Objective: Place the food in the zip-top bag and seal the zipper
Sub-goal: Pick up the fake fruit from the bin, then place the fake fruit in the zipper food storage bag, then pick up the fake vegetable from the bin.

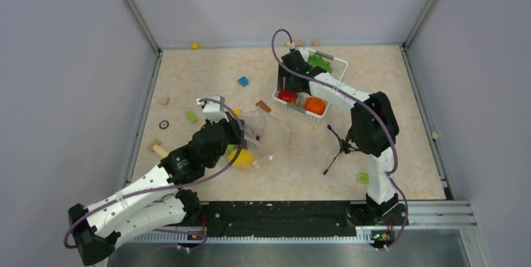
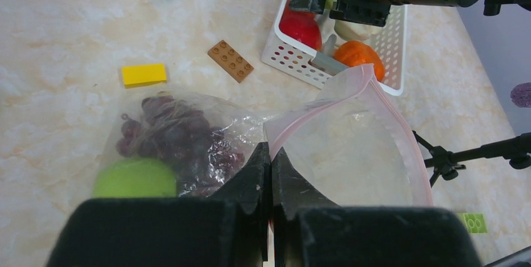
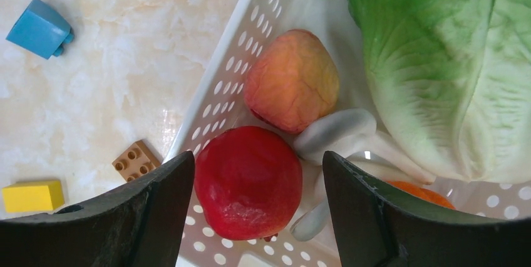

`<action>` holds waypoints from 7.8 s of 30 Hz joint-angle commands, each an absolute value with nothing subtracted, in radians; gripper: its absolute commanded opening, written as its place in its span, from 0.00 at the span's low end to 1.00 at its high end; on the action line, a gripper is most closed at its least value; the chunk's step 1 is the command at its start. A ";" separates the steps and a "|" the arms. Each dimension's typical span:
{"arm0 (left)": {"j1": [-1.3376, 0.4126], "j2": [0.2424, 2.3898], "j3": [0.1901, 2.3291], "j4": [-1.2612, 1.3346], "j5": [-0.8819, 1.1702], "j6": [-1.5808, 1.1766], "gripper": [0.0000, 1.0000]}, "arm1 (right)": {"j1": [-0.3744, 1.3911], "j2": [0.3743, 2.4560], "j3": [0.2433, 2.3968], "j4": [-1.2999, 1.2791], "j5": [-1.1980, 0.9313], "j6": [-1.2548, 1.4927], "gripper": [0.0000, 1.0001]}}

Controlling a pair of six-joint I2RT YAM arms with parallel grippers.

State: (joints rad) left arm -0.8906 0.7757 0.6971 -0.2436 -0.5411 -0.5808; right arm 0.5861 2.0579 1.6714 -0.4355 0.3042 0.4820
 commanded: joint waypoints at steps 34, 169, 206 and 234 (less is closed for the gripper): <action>-0.887 0.728 0.622 -0.147 -0.521 -0.610 0.00 | 0.565 1.876 1.452 -0.268 0.306 0.652 0.24; -0.888 0.443 0.520 -0.117 -0.567 -0.632 0.00 | 0.580 1.955 1.535 -0.174 0.271 0.359 0.88; -0.888 0.501 0.528 -0.115 -0.576 -0.621 0.00 | 0.554 2.154 1.558 -0.008 0.409 0.316 0.65; -0.889 0.493 0.527 -0.116 -0.538 -0.637 0.00 | 0.554 1.827 1.304 0.109 0.353 0.352 0.00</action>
